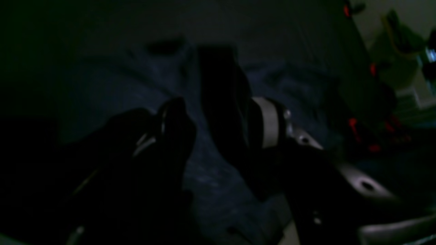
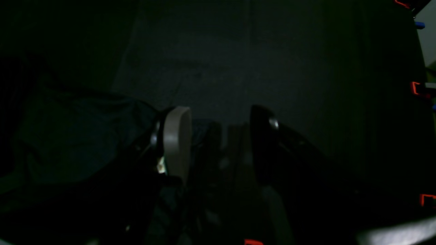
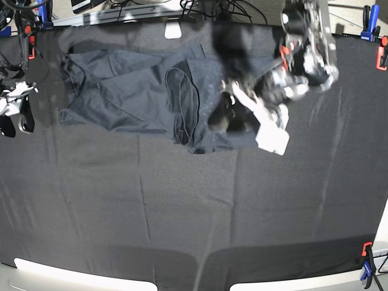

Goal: Layout the t-shirt on the table in an organized manner, then fold the t-shirt properly
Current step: 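Press and smooth the folded end with the left gripper, then withdraw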

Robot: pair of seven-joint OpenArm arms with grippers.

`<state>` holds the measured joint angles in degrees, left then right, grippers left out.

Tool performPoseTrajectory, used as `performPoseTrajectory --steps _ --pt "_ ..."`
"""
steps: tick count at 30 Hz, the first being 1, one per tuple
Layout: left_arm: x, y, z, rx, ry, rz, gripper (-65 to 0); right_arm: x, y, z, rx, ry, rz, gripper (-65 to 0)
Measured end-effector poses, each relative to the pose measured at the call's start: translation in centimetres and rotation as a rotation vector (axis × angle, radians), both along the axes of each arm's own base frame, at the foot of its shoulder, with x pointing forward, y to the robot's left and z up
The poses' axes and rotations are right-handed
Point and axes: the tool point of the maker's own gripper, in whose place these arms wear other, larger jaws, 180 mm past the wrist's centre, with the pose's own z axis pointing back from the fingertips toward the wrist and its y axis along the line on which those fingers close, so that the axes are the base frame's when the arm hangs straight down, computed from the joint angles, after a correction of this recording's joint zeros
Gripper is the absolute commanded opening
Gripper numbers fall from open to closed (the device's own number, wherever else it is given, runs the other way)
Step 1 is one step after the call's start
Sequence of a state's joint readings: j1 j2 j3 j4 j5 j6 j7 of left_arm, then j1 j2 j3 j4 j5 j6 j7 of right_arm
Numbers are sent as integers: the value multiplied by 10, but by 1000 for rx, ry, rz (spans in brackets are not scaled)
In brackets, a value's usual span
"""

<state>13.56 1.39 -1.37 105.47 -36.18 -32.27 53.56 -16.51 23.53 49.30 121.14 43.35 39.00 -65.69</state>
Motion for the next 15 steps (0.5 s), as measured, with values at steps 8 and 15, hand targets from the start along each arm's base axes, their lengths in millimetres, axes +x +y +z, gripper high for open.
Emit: performPoseTrajectory --steps 8,15 --pt "-19 -60 -21 -89 61 -136 -371 0 0 0 -1 1 0 -374" --pt "-22 -101 -37 -9 57 -240 -371 0 0 0 0 1 0 -374"
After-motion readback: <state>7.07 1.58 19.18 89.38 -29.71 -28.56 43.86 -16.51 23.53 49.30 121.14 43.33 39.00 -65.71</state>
